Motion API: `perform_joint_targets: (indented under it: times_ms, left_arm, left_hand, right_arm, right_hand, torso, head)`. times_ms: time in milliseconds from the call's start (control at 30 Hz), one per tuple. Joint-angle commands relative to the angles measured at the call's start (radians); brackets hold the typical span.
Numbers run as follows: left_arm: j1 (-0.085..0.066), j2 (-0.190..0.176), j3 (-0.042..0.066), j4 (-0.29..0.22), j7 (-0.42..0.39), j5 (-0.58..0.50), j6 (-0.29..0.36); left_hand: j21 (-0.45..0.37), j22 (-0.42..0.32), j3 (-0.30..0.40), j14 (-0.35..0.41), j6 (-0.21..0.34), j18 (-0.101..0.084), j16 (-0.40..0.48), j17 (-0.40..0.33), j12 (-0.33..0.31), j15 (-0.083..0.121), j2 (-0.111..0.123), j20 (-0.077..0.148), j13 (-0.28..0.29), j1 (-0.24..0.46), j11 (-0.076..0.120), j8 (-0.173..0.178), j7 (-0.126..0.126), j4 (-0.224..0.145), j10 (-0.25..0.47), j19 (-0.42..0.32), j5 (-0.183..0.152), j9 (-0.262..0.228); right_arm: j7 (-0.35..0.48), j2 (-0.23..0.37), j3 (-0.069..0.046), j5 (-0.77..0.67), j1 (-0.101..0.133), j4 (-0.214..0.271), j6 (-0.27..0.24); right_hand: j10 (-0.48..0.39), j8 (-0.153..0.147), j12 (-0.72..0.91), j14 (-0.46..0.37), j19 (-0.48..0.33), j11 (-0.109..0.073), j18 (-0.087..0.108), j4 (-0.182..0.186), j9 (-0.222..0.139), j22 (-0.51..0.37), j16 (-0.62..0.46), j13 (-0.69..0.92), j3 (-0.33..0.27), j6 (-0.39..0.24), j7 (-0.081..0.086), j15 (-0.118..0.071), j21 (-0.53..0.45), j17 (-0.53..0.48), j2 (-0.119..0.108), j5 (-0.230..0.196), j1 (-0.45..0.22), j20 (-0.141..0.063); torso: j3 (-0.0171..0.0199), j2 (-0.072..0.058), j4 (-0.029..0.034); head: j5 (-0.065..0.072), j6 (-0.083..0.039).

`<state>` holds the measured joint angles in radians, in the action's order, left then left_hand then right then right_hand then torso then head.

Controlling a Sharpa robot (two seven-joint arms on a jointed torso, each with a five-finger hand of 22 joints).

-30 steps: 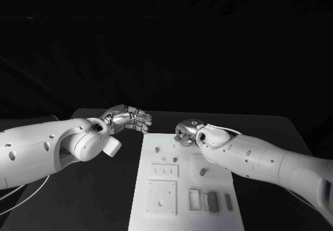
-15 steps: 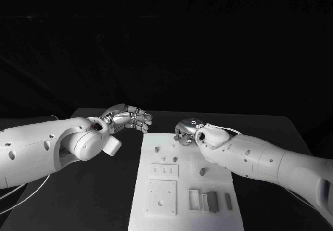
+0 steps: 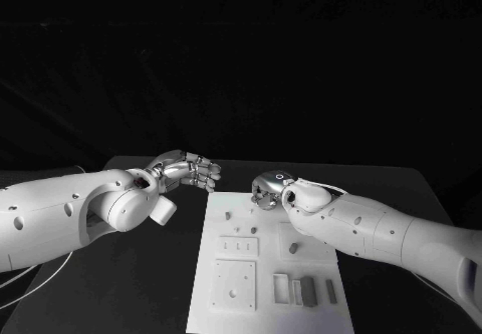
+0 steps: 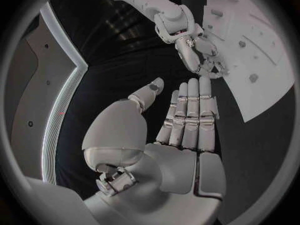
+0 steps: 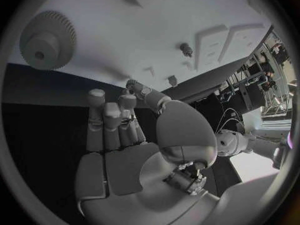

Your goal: Assemble the parts on the task board

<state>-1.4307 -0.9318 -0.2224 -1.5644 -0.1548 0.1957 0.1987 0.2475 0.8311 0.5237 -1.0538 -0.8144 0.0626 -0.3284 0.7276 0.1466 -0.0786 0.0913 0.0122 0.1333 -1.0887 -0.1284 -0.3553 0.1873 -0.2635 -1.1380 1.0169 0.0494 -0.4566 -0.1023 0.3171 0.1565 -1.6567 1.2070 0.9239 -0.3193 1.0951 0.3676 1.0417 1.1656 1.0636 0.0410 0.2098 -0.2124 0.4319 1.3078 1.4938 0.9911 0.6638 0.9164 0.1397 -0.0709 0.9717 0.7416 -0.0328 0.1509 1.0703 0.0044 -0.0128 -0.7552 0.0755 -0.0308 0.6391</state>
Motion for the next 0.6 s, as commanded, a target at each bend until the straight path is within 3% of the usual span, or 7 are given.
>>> perform_joint_targets:
  times_ms: [33,600]
  left_arm:
    - [-0.003,0.002,0.001,-0.002,-0.004,0.002,0.002]
    - [-0.004,0.004,0.001,0.001,-0.001,0.002,0.004]
  left_hand:
    - [-0.005,0.001,0.000,0.003,0.006,0.015,0.003,0.001,-0.006,-0.004,0.010,0.005,-0.001,0.001,-0.007,0.005,0.001,-0.007,0.002,0.001,0.000,0.002]
    - [-0.006,0.002,0.000,0.002,0.008,0.015,0.004,0.002,-0.006,-0.004,0.011,0.005,-0.001,0.001,-0.007,0.005,0.002,-0.007,0.002,0.001,0.000,0.002]
  right_arm:
    - [0.012,-0.005,0.000,0.005,-0.001,0.000,0.015]
    - [0.019,-0.011,0.001,0.010,-0.001,-0.004,0.024]
  right_hand:
    - [-0.120,-0.007,0.003,-0.020,-0.001,-0.024,0.052,-0.006,-0.001,0.017,0.006,-0.003,0.003,0.028,-0.012,-0.017,0.005,-0.001,-0.010,0.002,-0.005,-0.008]
    - [-0.130,-0.018,0.002,-0.027,-0.007,-0.018,0.052,-0.009,-0.003,0.017,0.007,-0.015,0.004,0.013,-0.006,-0.011,0.004,-0.001,-0.020,0.002,-0.004,-0.006]
  torso:
    - [-0.0003,0.000,-0.0002]
    - [-0.0004,0.000,-0.0003]
  head:
    - [0.000,0.001]
    - [0.000,0.002]
